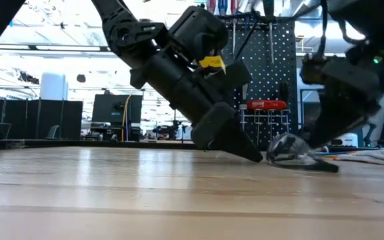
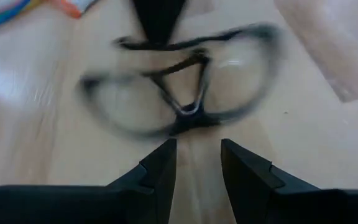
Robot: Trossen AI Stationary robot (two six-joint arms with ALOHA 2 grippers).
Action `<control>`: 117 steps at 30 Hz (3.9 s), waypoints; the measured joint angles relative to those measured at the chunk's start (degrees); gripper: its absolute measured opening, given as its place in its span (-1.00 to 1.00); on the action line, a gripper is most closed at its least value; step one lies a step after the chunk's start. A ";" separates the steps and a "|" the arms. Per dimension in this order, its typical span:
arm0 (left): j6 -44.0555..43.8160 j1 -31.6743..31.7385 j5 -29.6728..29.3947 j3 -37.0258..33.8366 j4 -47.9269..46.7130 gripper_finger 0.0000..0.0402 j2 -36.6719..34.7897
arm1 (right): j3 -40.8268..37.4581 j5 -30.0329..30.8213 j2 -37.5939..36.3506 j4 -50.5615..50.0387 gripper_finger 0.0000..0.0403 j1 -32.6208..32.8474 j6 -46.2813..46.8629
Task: Hang tools onto peg board
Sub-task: Hang the safety goggles on the pegboard
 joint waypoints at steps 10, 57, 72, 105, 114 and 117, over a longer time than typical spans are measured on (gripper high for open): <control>-1.33 -1.85 -8.05 0.44 -5.53 -0.40 -1.25 | 7.15 0.38 -6.25 -14.98 -0.71 1.62 -8.85; -0.26 -7.06 -22.01 -1.69 -22.04 -0.40 -8.58 | -1.73 -23.41 4.43 15.12 -0.74 -21.99 -59.71; -3.59 -6.91 -36.54 -24.42 -5.58 -0.40 -27.04 | -10.97 6.86 -9.17 26.16 -0.97 -18.89 -35.66; 36.08 -3.65 -1.08 -25.57 48.94 -0.36 -30.11 | -1.26 -24.27 -2.93 71.52 -0.96 -14.16 -60.81; 38.76 -4.94 -3.94 -22.28 46.73 -0.17 -30.11 | -1.25 -26.45 -2.93 70.61 -0.96 -15.98 -59.28; 36.39 -4.90 -4.23 -20.29 42.09 -0.16 -30.09 | -1.25 -26.47 -2.93 70.22 -0.96 -15.98 -59.26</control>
